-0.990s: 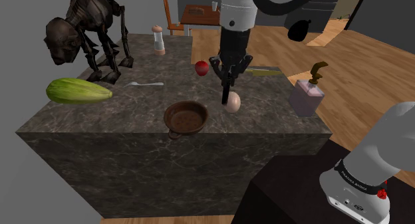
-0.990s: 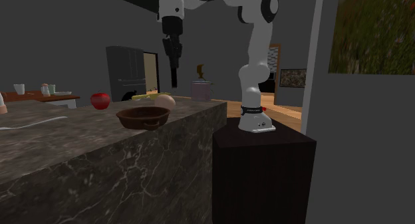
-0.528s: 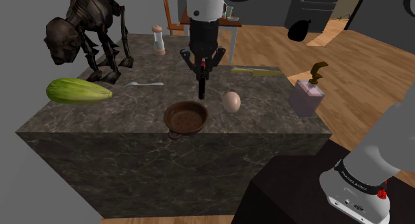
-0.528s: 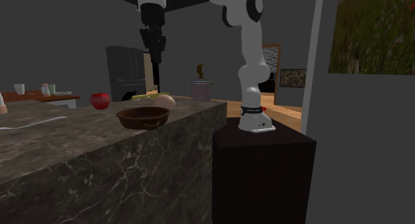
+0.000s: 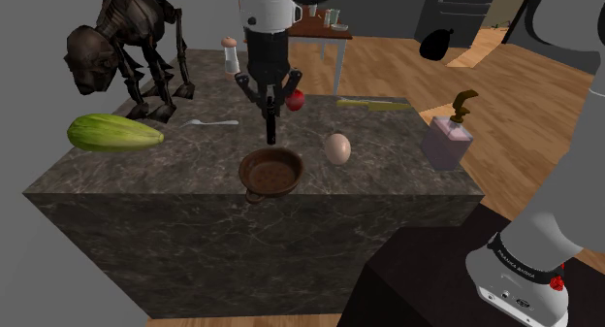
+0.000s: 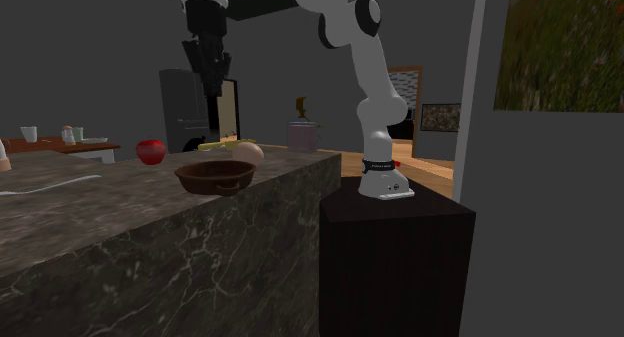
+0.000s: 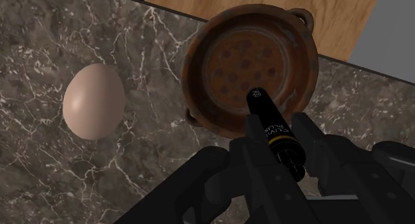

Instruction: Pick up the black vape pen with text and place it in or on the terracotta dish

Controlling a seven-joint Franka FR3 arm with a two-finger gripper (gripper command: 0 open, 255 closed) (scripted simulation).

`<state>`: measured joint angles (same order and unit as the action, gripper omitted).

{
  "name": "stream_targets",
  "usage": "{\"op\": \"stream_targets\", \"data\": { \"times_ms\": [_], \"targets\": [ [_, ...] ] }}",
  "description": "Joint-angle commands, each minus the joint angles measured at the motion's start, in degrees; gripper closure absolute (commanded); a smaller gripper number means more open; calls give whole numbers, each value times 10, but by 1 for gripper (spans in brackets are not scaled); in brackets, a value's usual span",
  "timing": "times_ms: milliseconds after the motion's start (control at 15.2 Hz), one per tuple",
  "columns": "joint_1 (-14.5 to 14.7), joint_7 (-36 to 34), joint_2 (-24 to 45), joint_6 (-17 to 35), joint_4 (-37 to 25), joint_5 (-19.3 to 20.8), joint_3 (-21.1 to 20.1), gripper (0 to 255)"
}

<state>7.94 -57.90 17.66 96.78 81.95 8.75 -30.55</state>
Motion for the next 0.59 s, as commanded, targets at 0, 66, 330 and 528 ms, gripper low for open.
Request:
{"op": "stream_targets", "data": {
  "times_ms": [0, 66, 330, 528],
  "targets": [
    [-2, 0, -1, 16, 16, 0, 1, 255],
    [-3, 0, -1, 24, 25, 0, 1, 255],
    [-6, -1, -2, 55, 56, 0, 2, 255],
    [-7, -2, 0, 77, 77, 2, 3, 255]
  ]
}}
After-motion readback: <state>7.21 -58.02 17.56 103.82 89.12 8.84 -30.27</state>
